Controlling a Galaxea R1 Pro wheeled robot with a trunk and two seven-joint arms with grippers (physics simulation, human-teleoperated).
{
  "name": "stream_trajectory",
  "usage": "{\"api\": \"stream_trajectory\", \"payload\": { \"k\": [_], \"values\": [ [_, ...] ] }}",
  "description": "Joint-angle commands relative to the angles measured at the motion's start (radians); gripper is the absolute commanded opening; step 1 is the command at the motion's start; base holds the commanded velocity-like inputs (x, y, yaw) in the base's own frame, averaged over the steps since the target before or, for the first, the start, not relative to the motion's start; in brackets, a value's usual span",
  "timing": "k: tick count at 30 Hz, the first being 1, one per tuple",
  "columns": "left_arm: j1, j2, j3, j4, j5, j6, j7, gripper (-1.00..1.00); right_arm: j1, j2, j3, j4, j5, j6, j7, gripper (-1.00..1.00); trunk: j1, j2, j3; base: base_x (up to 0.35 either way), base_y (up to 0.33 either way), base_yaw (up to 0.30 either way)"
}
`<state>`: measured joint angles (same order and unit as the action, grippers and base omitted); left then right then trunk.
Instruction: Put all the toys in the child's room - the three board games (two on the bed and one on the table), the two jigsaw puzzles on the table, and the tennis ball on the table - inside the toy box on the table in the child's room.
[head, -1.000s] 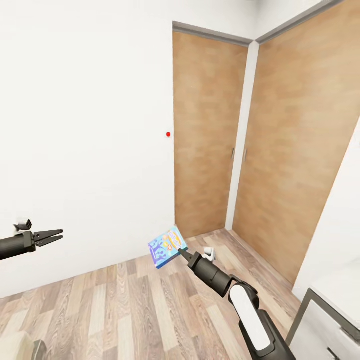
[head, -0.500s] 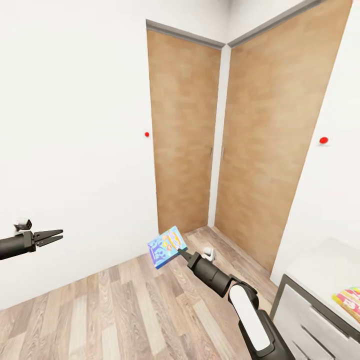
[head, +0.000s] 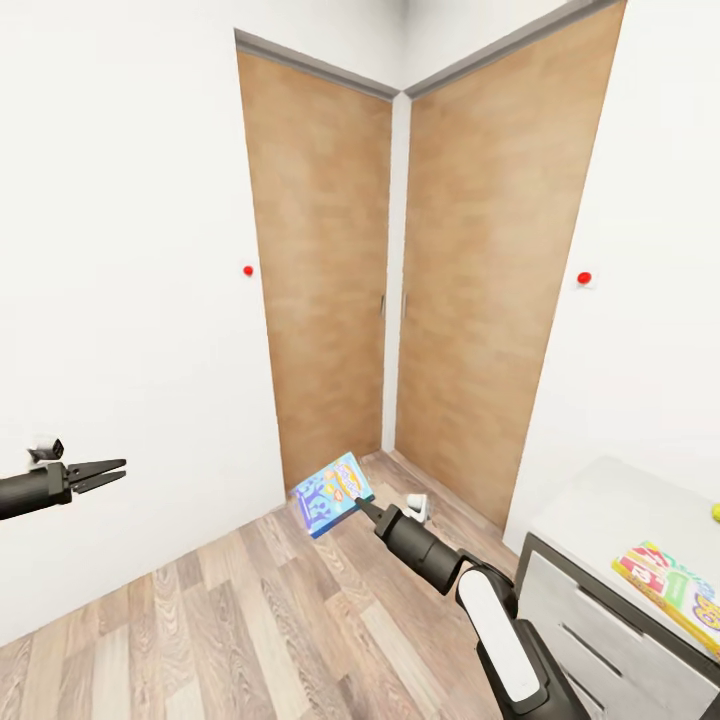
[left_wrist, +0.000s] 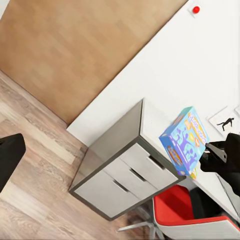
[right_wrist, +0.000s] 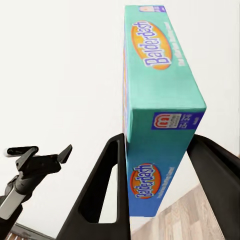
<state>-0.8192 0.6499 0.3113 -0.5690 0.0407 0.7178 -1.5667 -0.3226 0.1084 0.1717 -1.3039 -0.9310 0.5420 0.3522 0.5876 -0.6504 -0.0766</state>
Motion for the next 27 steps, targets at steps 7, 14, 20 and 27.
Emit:
{"api": "stream_trajectory", "payload": {
  "k": [7, 14, 20, 27],
  "values": [
    [-0.001, 0.001, 0.000, 0.000, 0.002, 0.011, -0.004, 1.00, -0.001, 0.002, 0.000, 0.000, -0.006, 0.006, 0.001, -1.00, 0.000, -0.002, 0.001, 0.007, 0.002, -0.279],
    [-0.001, 0.001, 0.000, 0.000, 0.001, 0.011, -0.004, 1.00, -0.001, 0.002, 0.000, -0.001, -0.006, 0.006, 0.001, -1.00, -0.019, 0.033, 0.018, 0.000, 0.000, -0.228],
    [-0.001, 0.001, 0.000, 0.000, 0.001, 0.011, -0.004, 1.00, -0.001, 0.002, 0.002, -0.001, -0.006, 0.006, 0.000, -1.00, -0.042, 0.075, 0.037, 0.000, 0.000, -0.040],
    [-0.001, 0.001, 0.000, 0.000, 0.001, 0.011, -0.004, 1.00, -0.001, 0.003, 0.000, -0.002, -0.006, 0.006, 0.000, -1.00, -0.069, 0.124, 0.059, 0.000, 0.000, -0.003]
  ]
}}
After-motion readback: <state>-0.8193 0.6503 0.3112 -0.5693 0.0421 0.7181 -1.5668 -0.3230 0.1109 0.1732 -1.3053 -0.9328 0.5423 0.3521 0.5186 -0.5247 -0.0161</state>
